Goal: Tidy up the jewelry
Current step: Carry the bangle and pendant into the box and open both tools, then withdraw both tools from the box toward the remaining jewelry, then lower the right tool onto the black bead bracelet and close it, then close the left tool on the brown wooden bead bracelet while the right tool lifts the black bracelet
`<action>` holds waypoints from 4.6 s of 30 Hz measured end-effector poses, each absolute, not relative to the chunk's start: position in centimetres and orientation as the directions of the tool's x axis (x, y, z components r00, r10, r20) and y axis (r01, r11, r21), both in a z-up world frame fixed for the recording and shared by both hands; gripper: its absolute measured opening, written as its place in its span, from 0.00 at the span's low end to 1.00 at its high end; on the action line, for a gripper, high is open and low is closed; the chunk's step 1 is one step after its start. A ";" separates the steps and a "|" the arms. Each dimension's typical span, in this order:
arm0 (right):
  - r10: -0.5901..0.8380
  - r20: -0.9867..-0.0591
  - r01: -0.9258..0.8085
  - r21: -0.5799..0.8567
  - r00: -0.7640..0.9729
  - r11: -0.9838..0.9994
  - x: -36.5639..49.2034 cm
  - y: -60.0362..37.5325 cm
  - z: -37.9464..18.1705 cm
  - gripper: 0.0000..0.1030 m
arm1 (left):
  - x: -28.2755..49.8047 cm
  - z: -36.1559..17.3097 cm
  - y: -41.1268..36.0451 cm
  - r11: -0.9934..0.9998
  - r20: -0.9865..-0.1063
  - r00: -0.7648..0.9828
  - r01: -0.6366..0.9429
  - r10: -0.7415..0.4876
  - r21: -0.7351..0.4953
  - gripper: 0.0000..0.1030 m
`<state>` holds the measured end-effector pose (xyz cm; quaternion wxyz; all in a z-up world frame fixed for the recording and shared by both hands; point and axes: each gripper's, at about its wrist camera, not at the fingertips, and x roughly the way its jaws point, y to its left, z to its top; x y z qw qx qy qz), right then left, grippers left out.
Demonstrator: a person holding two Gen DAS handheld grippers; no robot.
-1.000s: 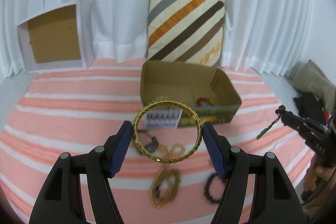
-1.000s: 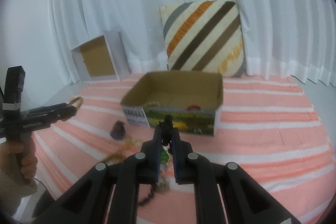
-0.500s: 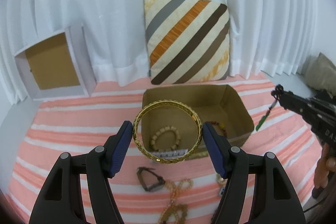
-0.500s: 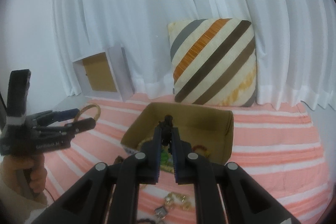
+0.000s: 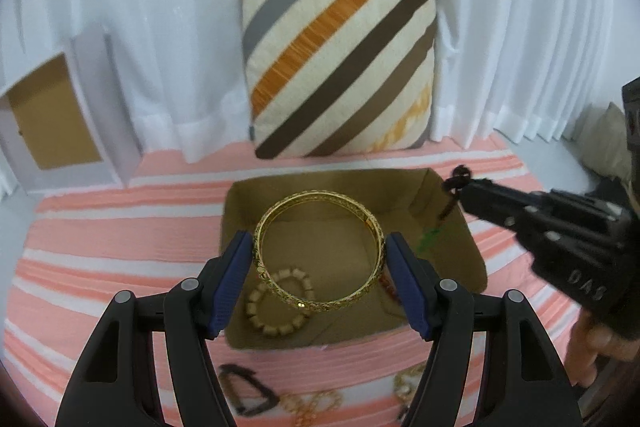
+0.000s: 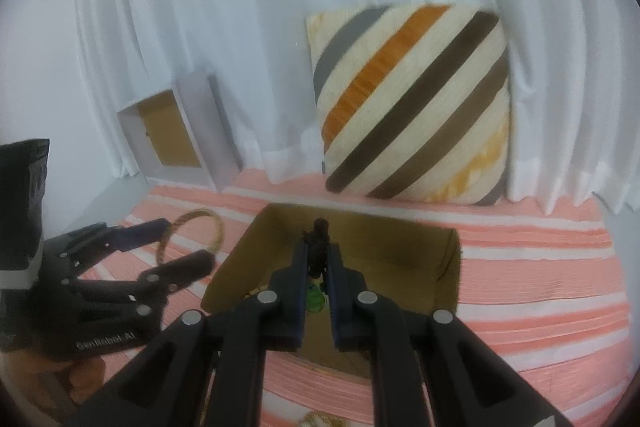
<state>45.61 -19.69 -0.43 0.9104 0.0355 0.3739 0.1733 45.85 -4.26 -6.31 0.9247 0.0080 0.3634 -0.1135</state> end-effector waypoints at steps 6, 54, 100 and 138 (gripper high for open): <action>0.325 -0.713 -0.258 0.206 0.620 0.944 48.9 -19.7 -3.9 0.09 | 48.3 -9.0 -5.6 0.975 -0.710 0.675 0.212 -0.200 -0.073 0.68; 0.041 -0.700 -0.109 -0.053 0.713 0.993 21.9 -20.6 -11.9 0.88 | 24.0 -20.2 4.5 0.995 -0.764 0.638 0.054 -0.095 -0.078 0.99; 0.132 -0.814 -0.230 -0.002 0.566 0.973 22.1 -16.2 -17.1 0.34 | 26.0 -22.3 0.8 0.972 -0.758 0.621 0.226 -0.199 -0.070 0.83; 0.184 -0.758 -0.146 0.117 0.626 0.982 18.1 -22.7 -15.4 0.51 | 22.7 -23.1 -4.2 0.901 -0.791 0.534 0.430 -0.300 -0.052 0.31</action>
